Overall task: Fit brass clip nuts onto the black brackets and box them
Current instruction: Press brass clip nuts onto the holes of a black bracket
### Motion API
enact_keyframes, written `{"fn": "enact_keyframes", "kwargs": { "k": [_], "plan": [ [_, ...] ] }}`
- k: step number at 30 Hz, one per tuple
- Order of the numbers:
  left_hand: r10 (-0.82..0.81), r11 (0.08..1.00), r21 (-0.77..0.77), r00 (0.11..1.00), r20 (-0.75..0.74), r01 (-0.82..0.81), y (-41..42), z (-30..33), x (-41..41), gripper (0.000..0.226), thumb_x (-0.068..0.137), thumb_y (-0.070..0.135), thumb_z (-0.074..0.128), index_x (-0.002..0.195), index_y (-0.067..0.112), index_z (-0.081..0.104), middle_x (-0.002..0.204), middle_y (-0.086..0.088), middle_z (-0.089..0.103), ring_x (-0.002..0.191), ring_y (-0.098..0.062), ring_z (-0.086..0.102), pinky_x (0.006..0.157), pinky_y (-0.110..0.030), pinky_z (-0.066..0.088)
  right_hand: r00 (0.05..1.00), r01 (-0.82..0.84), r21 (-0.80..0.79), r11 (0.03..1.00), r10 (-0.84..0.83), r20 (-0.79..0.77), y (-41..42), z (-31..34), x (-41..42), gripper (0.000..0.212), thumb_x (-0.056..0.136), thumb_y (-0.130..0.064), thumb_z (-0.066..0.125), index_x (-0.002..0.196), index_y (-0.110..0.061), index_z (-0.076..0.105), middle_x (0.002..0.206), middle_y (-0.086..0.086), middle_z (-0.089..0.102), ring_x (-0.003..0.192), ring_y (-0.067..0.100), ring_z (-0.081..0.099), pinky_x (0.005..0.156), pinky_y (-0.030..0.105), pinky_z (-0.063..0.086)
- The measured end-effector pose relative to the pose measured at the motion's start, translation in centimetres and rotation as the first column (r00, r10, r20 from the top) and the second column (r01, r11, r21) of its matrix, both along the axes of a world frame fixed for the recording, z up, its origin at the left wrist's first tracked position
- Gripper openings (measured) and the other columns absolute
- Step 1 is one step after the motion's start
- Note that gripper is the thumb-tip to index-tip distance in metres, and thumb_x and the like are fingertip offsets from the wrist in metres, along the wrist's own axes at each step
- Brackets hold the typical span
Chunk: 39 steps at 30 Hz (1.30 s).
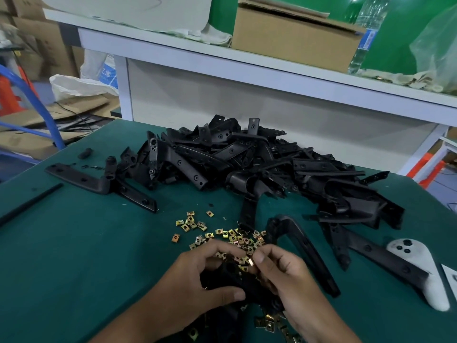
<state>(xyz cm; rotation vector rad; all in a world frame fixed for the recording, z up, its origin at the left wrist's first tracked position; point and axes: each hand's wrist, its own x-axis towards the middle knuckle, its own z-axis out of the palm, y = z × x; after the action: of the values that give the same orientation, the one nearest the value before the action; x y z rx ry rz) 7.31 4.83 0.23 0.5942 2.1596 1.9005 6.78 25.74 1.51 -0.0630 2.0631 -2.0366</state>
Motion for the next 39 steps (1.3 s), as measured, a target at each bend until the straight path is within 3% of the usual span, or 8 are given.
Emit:
{"fn": "enact_keyframes", "kwargs": {
  "k": [3, 8, 13, 22, 39],
  "plan": [
    [0.019, 0.999, 0.049, 0.997, 0.07, -0.023, 0.0, -0.2, -0.1, 0.039, 0.077, 0.037, 0.089, 0.107, 0.036, 0.064, 0.101, -0.002, 0.077, 0.089, -0.02, 0.076, 0.075, -0.024, 0.059, 0.997, -0.029, -0.095, 0.995, 0.036, 0.064, -0.1, 0.3, 0.1, 0.024, 0.08, -0.043, 0.076, 0.081, -0.019, 0.072, 0.067, -0.002, 0.058, 0.058, 0.01, 0.052, 0.056, 0.019, 0.047],
    [0.009, 0.997, 0.079, 0.999, 0.041, -0.012, -0.1, -0.6, -0.5, 0.037, 0.076, 0.043, 0.087, 0.108, 0.034, 0.072, 0.099, -0.001, 0.077, 0.094, -0.016, 0.074, 0.08, -0.026, 0.06, 0.991, -0.03, -0.165, 0.986, 0.051, 0.124, 0.2, 0.8, 0.3, 0.024, 0.075, -0.029, 0.077, 0.096, -0.018, 0.076, 0.088, 0.009, 0.072, 0.08, 0.018, 0.069, 0.068, 0.025, 0.057],
    [0.025, 0.998, 0.065, 1.0, -0.011, -0.024, -0.1, -0.6, -0.4, 0.037, 0.076, 0.047, 0.086, 0.11, 0.037, 0.075, 0.094, 0.003, 0.075, 0.089, -0.008, 0.072, 0.077, -0.017, 0.056, 0.985, -0.032, -0.165, 0.986, 0.059, 0.16, 0.3, 1.4, 0.5, 0.021, 0.076, -0.022, 0.077, 0.097, -0.016, 0.076, 0.093, 0.013, 0.072, 0.082, 0.02, 0.069, 0.069, 0.025, 0.057],
    [0.066, 0.992, 0.11, 0.997, 0.031, -0.069, 0.0, -0.5, -0.3, 0.036, 0.071, 0.038, 0.092, 0.1, 0.035, 0.071, 0.091, -0.006, 0.075, 0.088, -0.017, 0.074, 0.073, -0.021, 0.058, 0.988, -0.031, -0.156, 0.987, 0.054, 0.148, 0.2, 1.7, 0.6, 0.019, 0.074, -0.02, 0.08, 0.09, -0.009, 0.077, 0.087, 0.011, 0.072, 0.077, 0.018, 0.069, 0.069, 0.025, 0.057],
    [0.064, 0.988, 0.14, 0.998, -0.005, -0.063, 0.1, -0.2, -0.2, 0.034, 0.07, 0.04, 0.09, 0.098, 0.035, 0.071, 0.094, -0.004, 0.076, 0.091, -0.012, 0.072, 0.077, -0.017, 0.055, 0.989, -0.027, -0.145, 0.989, 0.048, 0.139, 0.1, 1.9, 0.7, 0.015, 0.078, -0.02, 0.078, 0.089, -0.011, 0.078, 0.089, 0.009, 0.074, 0.08, 0.017, 0.071, 0.068, 0.023, 0.056]
  ]
}}
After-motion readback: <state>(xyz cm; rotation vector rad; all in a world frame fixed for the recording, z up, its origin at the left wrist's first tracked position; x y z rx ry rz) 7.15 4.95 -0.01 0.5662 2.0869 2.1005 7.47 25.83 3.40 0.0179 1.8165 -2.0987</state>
